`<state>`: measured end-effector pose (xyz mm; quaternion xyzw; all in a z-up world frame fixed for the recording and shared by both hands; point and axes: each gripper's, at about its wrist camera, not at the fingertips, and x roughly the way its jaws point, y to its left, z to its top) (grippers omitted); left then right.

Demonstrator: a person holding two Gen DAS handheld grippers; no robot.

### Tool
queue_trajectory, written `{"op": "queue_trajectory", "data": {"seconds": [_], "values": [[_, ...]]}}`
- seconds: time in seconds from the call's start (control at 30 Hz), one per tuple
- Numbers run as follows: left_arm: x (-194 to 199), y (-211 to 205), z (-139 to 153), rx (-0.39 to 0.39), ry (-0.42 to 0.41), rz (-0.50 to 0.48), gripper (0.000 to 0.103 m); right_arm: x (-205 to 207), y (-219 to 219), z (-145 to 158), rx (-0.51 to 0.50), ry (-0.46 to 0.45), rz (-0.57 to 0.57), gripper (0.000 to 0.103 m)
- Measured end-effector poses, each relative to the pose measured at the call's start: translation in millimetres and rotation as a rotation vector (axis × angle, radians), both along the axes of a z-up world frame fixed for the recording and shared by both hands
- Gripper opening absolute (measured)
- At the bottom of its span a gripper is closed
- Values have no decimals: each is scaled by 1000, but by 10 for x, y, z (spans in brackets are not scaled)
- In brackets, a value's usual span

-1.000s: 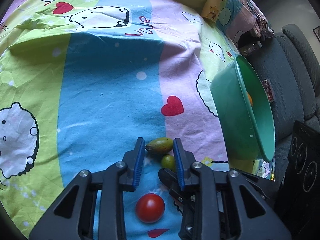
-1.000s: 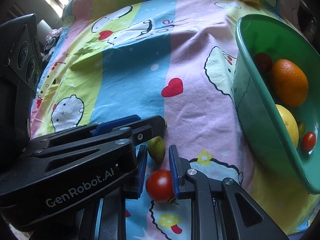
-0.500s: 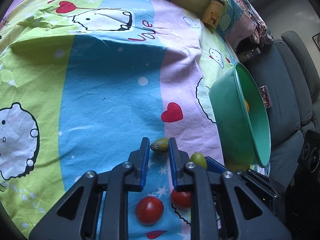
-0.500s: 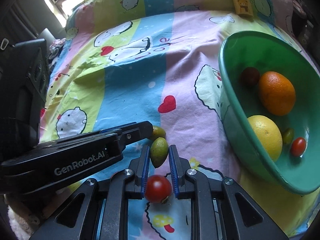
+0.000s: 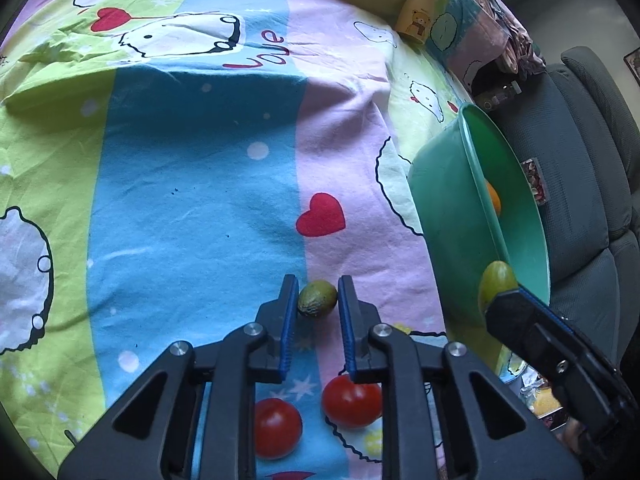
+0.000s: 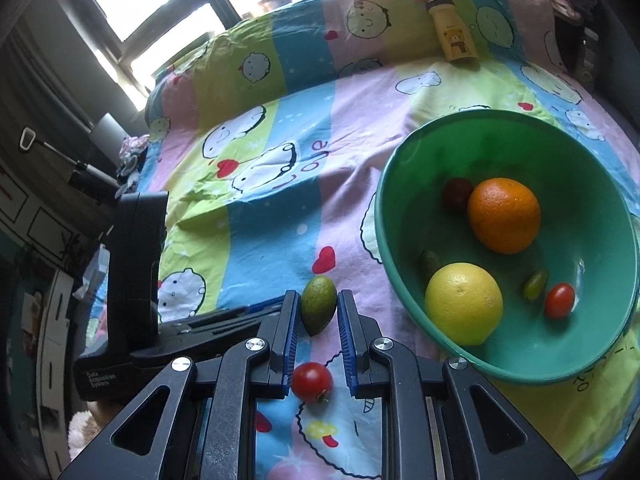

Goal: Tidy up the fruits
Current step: 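Carry both held olives up and over the green basin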

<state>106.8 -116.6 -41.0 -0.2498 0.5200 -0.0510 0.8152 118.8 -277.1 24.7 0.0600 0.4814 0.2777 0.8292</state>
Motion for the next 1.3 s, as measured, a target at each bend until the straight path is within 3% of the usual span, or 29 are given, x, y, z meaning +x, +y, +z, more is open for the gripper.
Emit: {"op": "queue_trajectory", "data": {"seconds": [0.07, 0.23, 0.57, 0.83, 1.13, 1.3], "values": [[-13, -51, 30, 48, -13, 4, 19, 13, -50, 17, 19, 1, -17, 21], [-55, -119, 168, 78, -60, 5, 19, 64, -188, 44, 36, -4, -69, 21], [-185, -311, 840, 146, -260, 32, 19, 152, -664, 209, 141, -29, -205, 21], [-197, -781, 1187, 181, -380, -60, 19, 199, -1102, 250, 193, -32, -333, 21], [-45, -1195, 1169, 195, -376, -131, 19, 224, -1492, 176, 233, -4, -425, 21], [47, -1333, 1079, 193, -346, -153, 19, 244, -1602, 130, 204, 9, -474, 21]]}}
